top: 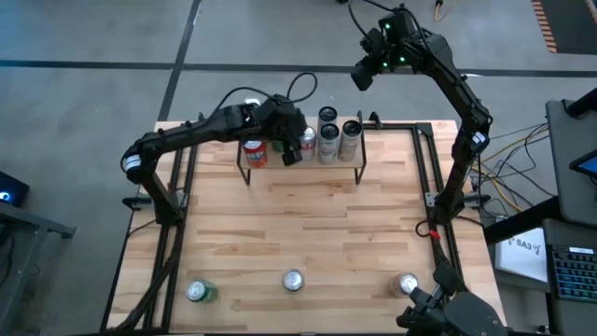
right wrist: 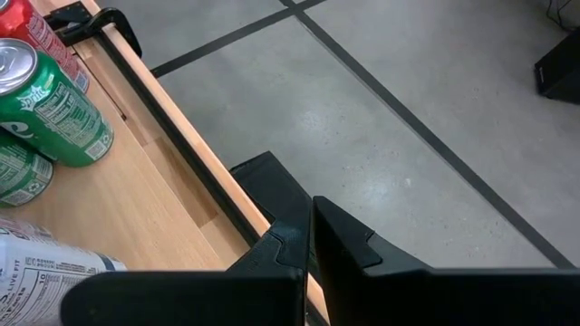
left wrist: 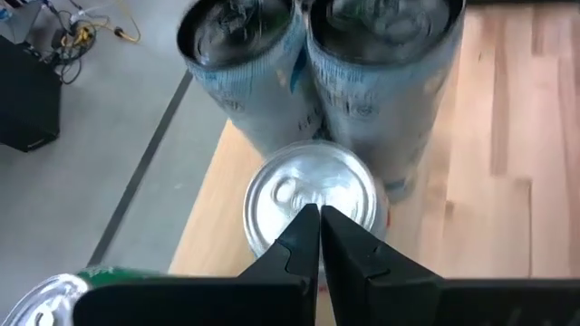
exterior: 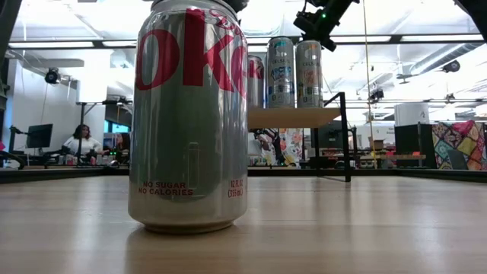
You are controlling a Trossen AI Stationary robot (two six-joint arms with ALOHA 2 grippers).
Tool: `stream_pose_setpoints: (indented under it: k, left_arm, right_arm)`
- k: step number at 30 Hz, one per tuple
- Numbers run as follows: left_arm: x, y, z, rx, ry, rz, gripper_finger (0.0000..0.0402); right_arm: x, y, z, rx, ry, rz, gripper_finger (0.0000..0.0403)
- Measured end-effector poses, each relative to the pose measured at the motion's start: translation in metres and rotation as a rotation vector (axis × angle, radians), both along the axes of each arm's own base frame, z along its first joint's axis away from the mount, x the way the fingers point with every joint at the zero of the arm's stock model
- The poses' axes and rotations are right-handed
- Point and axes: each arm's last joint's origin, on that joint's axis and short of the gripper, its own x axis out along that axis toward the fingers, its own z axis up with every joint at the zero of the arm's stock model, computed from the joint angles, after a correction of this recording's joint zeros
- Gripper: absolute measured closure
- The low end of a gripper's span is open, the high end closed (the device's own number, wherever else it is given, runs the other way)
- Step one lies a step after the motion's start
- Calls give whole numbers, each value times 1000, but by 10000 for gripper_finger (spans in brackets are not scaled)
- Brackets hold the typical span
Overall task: Place canned beverage on shelf
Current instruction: Adjust the soda cans on the shelf
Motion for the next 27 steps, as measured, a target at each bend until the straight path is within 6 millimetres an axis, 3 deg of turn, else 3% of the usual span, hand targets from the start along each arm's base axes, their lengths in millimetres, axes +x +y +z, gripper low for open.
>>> stream_pose_setpoints:
  k: [27]
  left_arm:
    - [2,-14,-2,-1,26,-37,402]
  right_arm:
    - [0,0,0,0,0,0,394]
